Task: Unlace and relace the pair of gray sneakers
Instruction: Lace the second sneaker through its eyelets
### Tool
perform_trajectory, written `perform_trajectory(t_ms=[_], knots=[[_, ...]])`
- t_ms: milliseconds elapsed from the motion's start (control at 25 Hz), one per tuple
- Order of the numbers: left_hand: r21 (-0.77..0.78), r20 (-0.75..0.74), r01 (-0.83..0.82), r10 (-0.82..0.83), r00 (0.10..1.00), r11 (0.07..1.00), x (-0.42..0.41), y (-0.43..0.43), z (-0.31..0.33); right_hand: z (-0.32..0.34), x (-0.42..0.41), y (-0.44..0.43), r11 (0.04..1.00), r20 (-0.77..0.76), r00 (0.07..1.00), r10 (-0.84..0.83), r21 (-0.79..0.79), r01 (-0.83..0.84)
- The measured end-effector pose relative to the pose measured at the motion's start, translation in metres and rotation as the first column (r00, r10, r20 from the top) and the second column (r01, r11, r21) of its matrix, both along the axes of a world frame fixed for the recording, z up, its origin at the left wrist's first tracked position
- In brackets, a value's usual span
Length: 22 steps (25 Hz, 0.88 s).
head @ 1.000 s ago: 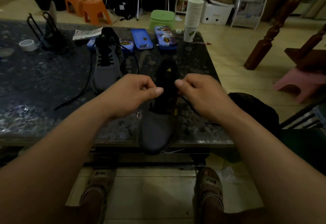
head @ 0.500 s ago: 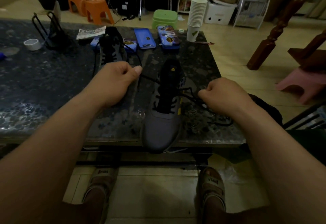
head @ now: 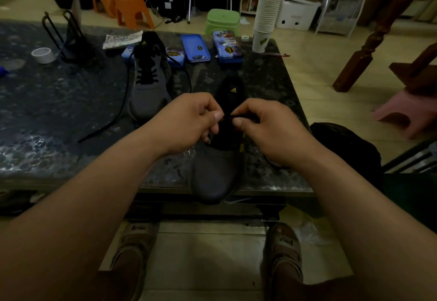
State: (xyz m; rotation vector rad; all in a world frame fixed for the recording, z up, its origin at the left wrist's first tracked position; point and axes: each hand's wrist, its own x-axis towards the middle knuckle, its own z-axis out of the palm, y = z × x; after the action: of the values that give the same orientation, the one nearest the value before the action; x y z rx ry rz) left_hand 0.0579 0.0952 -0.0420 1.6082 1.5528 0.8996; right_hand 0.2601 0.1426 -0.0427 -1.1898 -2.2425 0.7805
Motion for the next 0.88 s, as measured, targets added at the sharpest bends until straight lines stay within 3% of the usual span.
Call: perform_trajectory(t_ms=[120,240,320,440,520,600,760,880], knots=[[0.015,-0.155,-0.013,0.015,0.988,1.000,0.010,0.003,0.001,-0.002,-0.004,-0.003,1.000,-0.067,0.998,0.020,0.005,-0.019],[0.232,-0.252,-0.146,0.205,0.946,0.962,0.004,0.017,-0.001,0.001,0.004,0.009,0.982,-0.213,0.959,-0.187,-0.068,0.177],[0.303,-0.321,-0.105,0.205,0.925,0.947,-0.002,0.031,-0.001,0.000,0.011,0.017,0.950,-0.247,0.920,-0.305,-0.142,0.277],[0.165,-0.511,-0.022,0.104,0.853,0.986,0.001,0.050,-0.007,-0.010,0.010,0.019,0.954,-0.256,0.924,-0.286,-0.167,0.249],[0.120,-0.552,-0.010,0.075,0.831,0.993,0.004,0.061,-0.006,-0.014,0.006,0.019,0.959,-0.281,0.923,-0.264,-0.177,0.220],[0.155,-0.478,0.037,0.042,0.878,0.987,0.001,0.069,-0.001,-0.015,0.002,0.018,0.964,-0.303,0.920,-0.248,-0.168,0.205],[0.111,-0.103,0.070,-0.059,0.993,0.991,-0.006,0.069,0.001,-0.015,-0.002,0.015,0.971,-0.377,0.900,-0.220,-0.176,0.163],[0.046,0.157,0.048,-0.055,0.986,0.998,-0.013,0.069,-0.006,-0.021,-0.004,0.012,0.970,-0.257,0.940,-0.226,-0.152,0.192]])
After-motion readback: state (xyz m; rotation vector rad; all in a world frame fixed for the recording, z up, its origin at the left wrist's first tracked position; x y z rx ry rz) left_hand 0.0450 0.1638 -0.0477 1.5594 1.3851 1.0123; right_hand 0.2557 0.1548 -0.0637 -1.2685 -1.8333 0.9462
